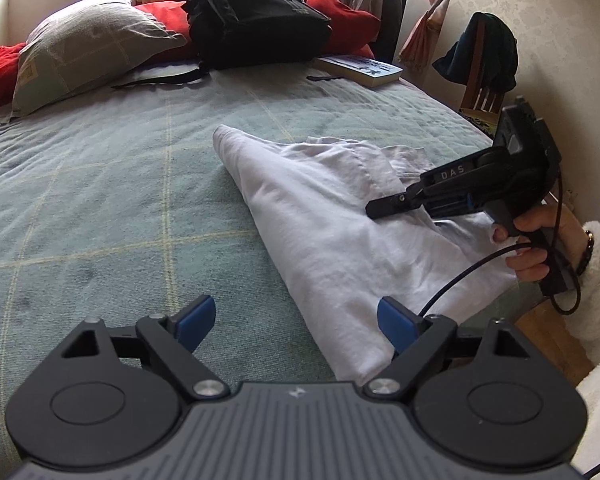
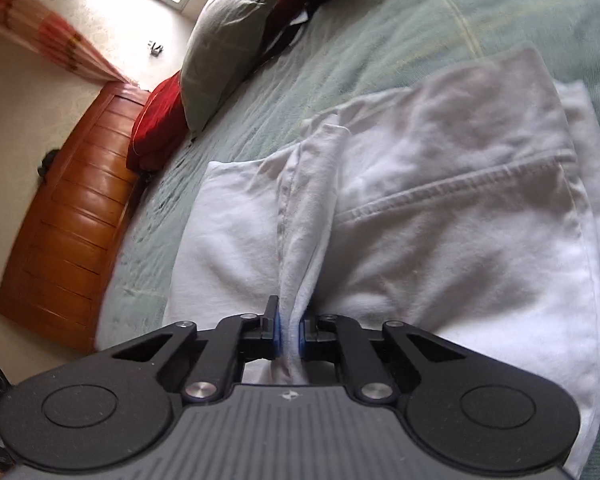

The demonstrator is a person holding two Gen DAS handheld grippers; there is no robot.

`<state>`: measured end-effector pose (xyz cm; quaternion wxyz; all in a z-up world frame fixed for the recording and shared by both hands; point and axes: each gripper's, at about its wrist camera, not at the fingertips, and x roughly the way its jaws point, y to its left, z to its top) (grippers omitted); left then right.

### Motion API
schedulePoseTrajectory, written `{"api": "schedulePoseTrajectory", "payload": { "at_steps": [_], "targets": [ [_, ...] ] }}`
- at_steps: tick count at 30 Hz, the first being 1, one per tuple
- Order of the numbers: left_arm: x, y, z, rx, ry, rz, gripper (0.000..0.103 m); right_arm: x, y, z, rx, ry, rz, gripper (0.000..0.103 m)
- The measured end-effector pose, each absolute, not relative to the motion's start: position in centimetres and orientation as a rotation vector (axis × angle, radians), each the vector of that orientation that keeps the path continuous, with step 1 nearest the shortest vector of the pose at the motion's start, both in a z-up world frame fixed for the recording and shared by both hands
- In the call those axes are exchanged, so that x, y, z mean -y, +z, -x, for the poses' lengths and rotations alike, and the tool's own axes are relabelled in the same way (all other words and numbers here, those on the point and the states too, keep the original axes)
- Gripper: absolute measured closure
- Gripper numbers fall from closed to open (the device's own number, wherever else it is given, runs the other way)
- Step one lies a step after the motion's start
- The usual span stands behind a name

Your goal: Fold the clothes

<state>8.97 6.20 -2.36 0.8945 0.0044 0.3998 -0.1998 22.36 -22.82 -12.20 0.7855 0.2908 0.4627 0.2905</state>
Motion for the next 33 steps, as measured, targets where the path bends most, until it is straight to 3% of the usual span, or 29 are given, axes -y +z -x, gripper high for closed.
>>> {"api": "schedulePoseTrajectory", "payload": {
  "at_steps": [11, 33],
  "targets": [
    [-5.9, -2.1, -8.5, -0.817, -0.419, -0.025, 0.015, 25.6, -7.9, -20.9, -0.920, 0.523, -0.519, 0.094],
    [-4.8, -2.0, -8.1, -0.829, -0.441, -0.061, 0.014, 31.5, -9.4, -19.0, -0.952, 0.378, -0.549, 0.094]
  ]
}}
